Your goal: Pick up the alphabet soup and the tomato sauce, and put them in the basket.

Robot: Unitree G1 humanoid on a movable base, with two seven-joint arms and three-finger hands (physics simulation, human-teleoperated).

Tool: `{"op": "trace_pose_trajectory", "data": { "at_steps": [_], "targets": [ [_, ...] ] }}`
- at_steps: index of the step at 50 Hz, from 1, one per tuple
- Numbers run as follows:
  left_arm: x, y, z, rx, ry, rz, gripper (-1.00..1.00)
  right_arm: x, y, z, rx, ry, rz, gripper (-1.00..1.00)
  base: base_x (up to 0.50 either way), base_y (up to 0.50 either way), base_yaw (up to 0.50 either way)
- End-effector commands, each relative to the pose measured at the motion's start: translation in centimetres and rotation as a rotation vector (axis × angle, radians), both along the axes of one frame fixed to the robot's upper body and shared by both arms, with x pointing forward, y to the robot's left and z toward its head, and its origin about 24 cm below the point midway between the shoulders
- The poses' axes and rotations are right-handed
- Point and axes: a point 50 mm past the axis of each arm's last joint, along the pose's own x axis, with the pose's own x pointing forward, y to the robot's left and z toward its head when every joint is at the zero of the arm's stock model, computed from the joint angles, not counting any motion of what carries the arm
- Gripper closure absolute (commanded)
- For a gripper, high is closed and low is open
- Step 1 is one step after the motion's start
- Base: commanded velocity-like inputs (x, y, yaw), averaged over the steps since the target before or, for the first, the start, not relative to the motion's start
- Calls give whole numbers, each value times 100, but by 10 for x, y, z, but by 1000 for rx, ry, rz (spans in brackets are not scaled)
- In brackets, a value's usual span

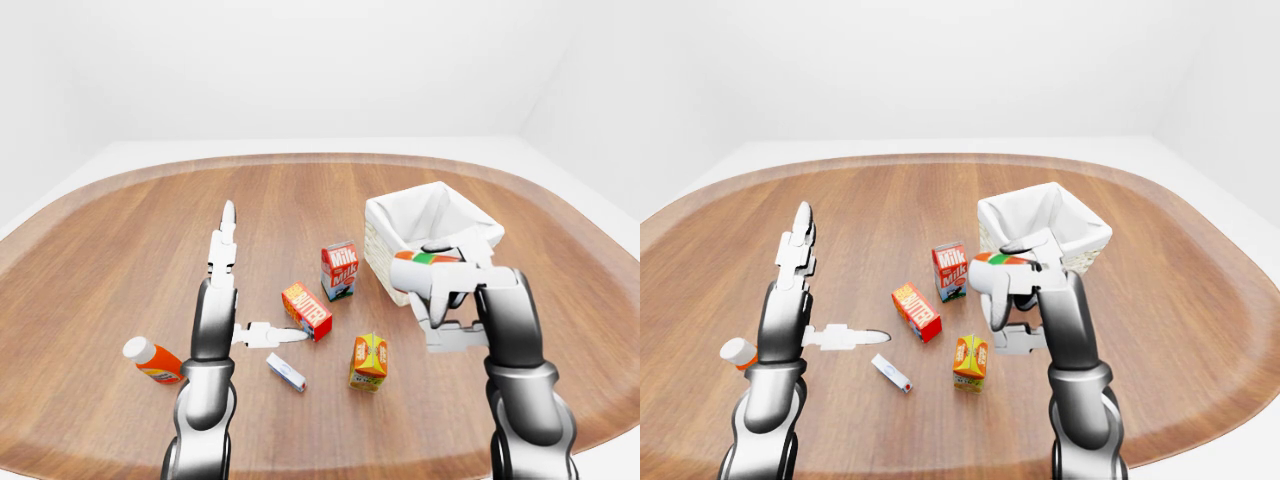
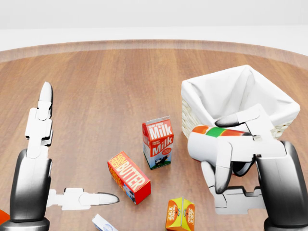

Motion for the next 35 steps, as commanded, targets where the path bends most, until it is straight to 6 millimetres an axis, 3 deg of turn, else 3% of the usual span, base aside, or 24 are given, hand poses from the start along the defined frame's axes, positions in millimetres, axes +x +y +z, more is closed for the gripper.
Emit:
{"op": "trace_pose_trajectory", "data": {
  "at_steps": [1,35],
  "targets": [
    [-1,0,0,3,-1,4,-100,3,2,22,-5,-119,23,100,0,0,0],
    [-1,0,0,4,-2,5,-100,55,-7,39,-88,-141,-80,100,0,0,0]
  ]
}}
